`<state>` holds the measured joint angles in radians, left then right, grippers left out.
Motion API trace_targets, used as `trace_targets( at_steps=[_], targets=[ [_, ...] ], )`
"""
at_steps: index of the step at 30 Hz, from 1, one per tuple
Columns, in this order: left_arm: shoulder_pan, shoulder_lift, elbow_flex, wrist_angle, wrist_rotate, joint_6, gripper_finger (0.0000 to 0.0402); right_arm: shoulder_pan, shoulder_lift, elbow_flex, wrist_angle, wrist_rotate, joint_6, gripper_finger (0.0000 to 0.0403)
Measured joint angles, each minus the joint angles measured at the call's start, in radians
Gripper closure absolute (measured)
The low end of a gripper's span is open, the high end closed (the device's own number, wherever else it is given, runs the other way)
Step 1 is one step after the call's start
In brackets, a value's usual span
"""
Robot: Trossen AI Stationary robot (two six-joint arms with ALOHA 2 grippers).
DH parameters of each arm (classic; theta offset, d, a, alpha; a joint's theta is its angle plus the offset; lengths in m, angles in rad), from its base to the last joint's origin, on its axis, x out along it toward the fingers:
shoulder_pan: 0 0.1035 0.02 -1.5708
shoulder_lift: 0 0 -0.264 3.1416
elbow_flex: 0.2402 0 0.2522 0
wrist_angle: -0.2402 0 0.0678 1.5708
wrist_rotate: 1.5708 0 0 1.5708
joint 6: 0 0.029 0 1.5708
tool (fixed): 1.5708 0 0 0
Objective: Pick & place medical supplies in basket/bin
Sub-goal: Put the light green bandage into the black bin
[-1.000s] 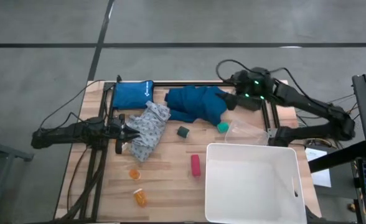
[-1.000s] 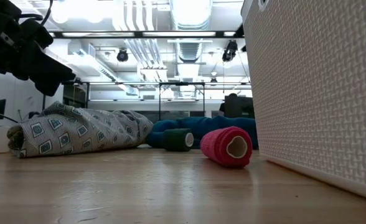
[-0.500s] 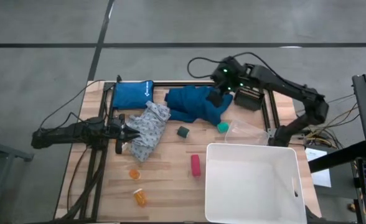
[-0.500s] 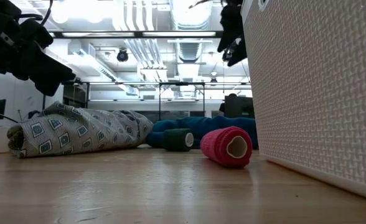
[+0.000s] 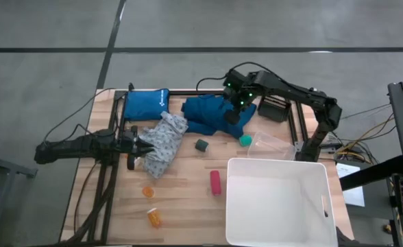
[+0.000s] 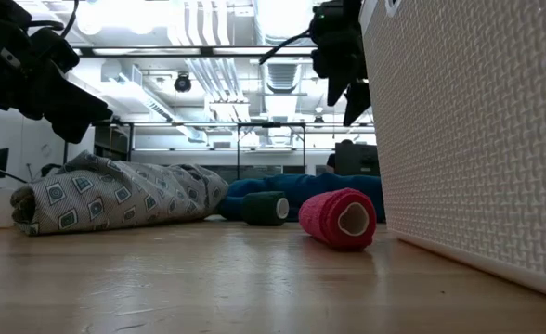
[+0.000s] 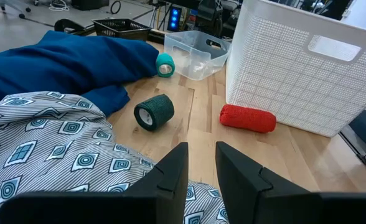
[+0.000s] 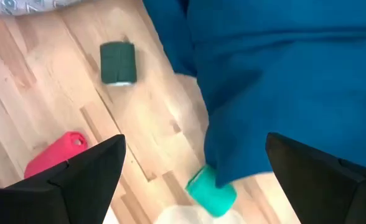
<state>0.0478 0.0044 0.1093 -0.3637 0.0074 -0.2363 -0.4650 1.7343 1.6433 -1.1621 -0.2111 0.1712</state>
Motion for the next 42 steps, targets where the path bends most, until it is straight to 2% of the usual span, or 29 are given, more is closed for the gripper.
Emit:
trace_targets(
  at_steps=[5, 7, 13, 23, 26, 33, 37, 42],
  targets=[
    [0.000, 0.000, 0.000, 0.000, 0.000, 0.000, 0.0314, 0.024, -0.026, -0.013, -0.015, 0.008, 0.122, 0.0019],
    [0.000, 0.000, 0.000, 0.000, 0.000, 0.000, 0.0314, 0.036, -0.034, -0.019, -0.029, 0.055, 0.097, 0.0019],
    [0.000, 0.000, 0.000, 0.000, 0.000, 0.000, 0.0314, 0.084, -0.071, -0.028, -0.113, 0.219, -0.182, 0.0019],
    [0.000, 0.000, 0.000, 0.000, 0.000, 0.000, 0.0314, 0.088, -0.104, -0.036, -0.143, 0.212, -0.738, 0.0019],
    [0.000, 0.000, 0.000, 0.000, 0.000, 0.000, 0.0314, 0.088, -0.103, -0.043, -0.144, 0.211, -0.831, 0.0019],
    [0.000, 0.000, 0.000, 0.000, 0.000, 0.000, 0.0314, 0.088, -0.096, -0.071, -0.140, 0.189, -0.846, 0.0019],
    [0.000, 0.000, -0.001, 0.000, 0.000, 0.000, 0.0314, 0.088, -0.096, -0.114, -0.128, 0.177, -0.804, 0.0019],
    [0.000, 0.000, -0.001, 0.000, 0.000, 0.000, 0.0314, 0.088, -0.097, -0.188, -0.122, 0.173, -0.842, 0.0019]
  ],
)
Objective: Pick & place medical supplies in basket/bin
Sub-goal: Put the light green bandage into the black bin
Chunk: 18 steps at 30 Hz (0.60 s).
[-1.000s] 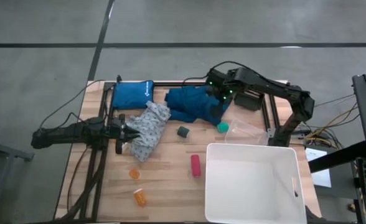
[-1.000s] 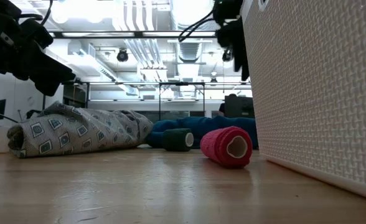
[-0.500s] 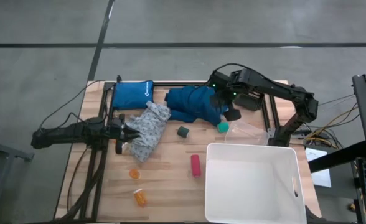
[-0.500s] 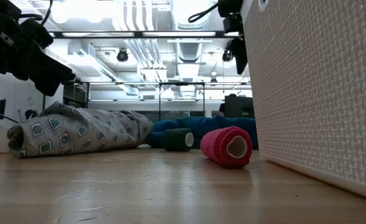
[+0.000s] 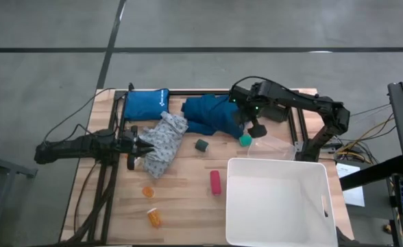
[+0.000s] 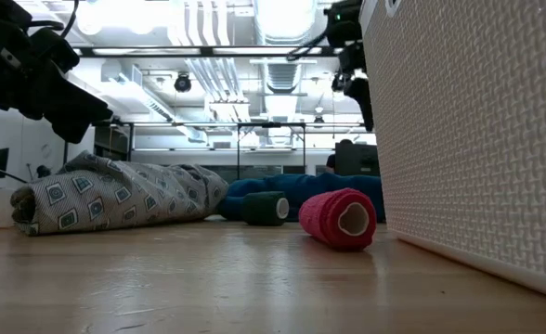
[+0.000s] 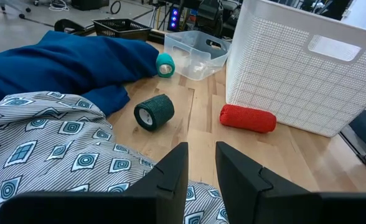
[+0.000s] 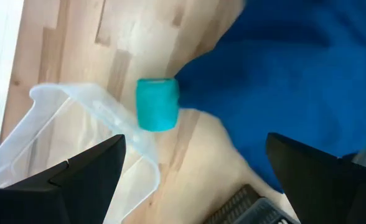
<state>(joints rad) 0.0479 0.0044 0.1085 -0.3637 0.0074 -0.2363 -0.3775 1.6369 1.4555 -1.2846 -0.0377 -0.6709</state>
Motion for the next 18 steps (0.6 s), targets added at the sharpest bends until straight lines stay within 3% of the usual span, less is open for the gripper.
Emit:
trace_targets(
  at_steps=[8, 18],
  targets=[
    [0.000, 0.000, 0.000, 0.000, 0.000, 0.000, 0.0314, 0.000, -0.005, -0.087, 0.039, -0.005, -0.019, 0.0019],
    [0.000, 0.000, 0.000, 0.000, 0.000, 0.000, 0.0314, -0.002, -0.007, -0.095, 0.096, -0.021, -0.047, 0.0019]
  ],
)
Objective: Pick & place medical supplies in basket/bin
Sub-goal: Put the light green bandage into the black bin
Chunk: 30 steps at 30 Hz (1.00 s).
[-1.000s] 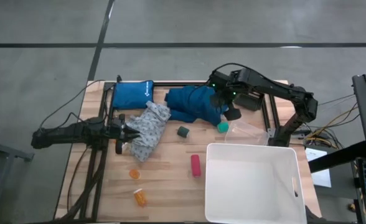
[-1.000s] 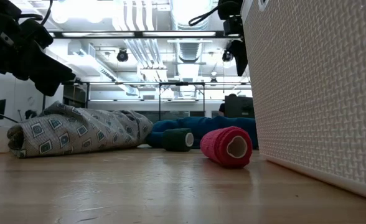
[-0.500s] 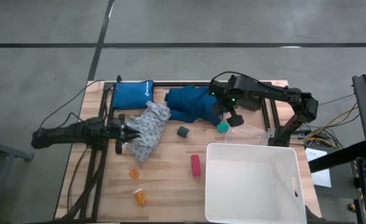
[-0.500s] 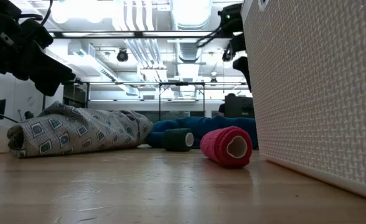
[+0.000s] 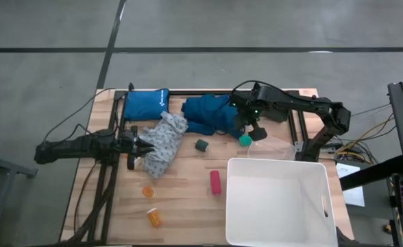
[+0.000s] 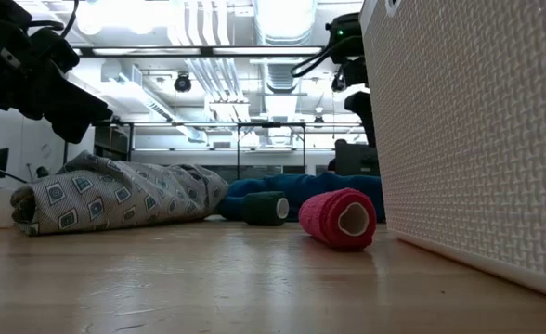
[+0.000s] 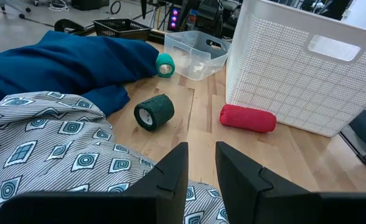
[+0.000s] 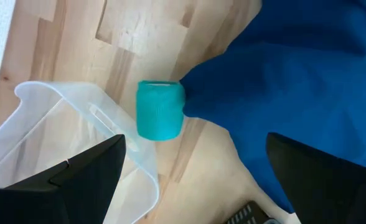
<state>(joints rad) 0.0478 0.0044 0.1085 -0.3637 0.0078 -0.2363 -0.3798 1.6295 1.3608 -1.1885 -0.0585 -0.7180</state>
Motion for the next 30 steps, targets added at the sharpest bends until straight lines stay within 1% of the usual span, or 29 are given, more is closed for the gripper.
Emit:
trace_targets(
  at_steps=[4, 9, 13, 26, 30],
  targets=[
    [0.000, 0.000, 0.000, 0.000, 0.000, 0.000, 0.0314, 0.000, 0.000, -0.022, 0.003, -0.009, 0.017, 0.0019],
    [0.000, 0.000, 0.000, 0.000, 0.000, 0.000, 0.0314, -0.001, 0.001, -0.082, 0.008, -0.082, 0.039, 0.0019],
    [0.000, 0.000, 0.000, 0.000, 0.000, 0.000, 0.0314, 0.001, 0.001, -0.131, 0.041, -0.068, 0.029, 0.0019],
    [0.000, 0.000, 0.000, 0.000, 0.000, 0.000, 0.0314, -0.005, 0.000, -0.295, 0.235, -0.069, 0.052, 0.0019],
    [0.000, 0.000, 0.000, 0.000, 0.000, 0.000, 0.0314, -0.005, 0.000, -0.324, 0.282, -0.040, 0.056, 0.0019]
  ],
)
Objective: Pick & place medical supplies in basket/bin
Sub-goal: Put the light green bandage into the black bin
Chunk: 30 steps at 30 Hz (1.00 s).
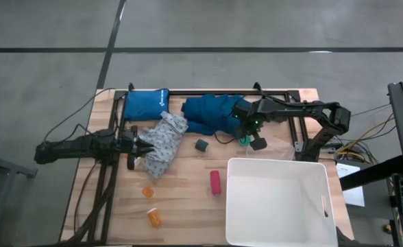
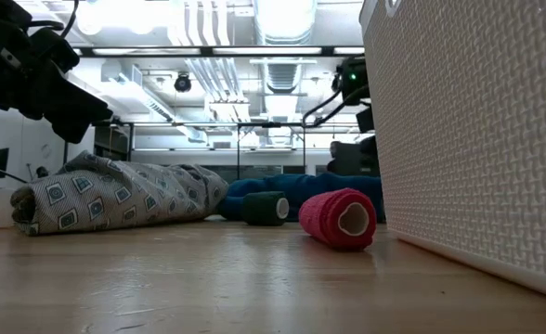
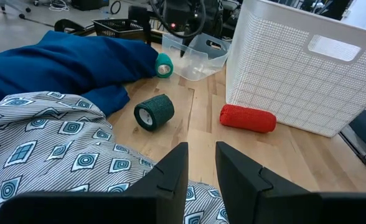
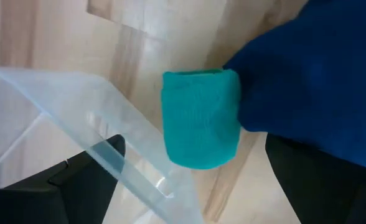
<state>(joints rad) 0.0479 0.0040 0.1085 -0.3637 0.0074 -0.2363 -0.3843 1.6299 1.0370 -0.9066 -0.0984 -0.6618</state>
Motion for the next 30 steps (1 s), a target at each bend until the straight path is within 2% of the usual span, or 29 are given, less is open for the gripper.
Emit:
trace_targets(
  at_steps=[9, 16, 30],
  targets=[
    [0.000, 0.000, 0.000, 0.000, 0.000, 0.000, 0.0314, 0.000, 0.000, -0.074, 0.115, 0.015, 0.054, 0.0019],
    [0.000, 0.000, 0.000, 0.000, 0.000, 0.000, 0.0314, 0.000, 0.000, -0.087, 0.136, 0.015, 0.092, 0.0024],
    [0.000, 0.000, 0.000, 0.000, 0.000, 0.000, 0.0314, 0.000, 0.001, -0.102, 0.138, 0.015, 0.105, 0.0124]
  ],
)
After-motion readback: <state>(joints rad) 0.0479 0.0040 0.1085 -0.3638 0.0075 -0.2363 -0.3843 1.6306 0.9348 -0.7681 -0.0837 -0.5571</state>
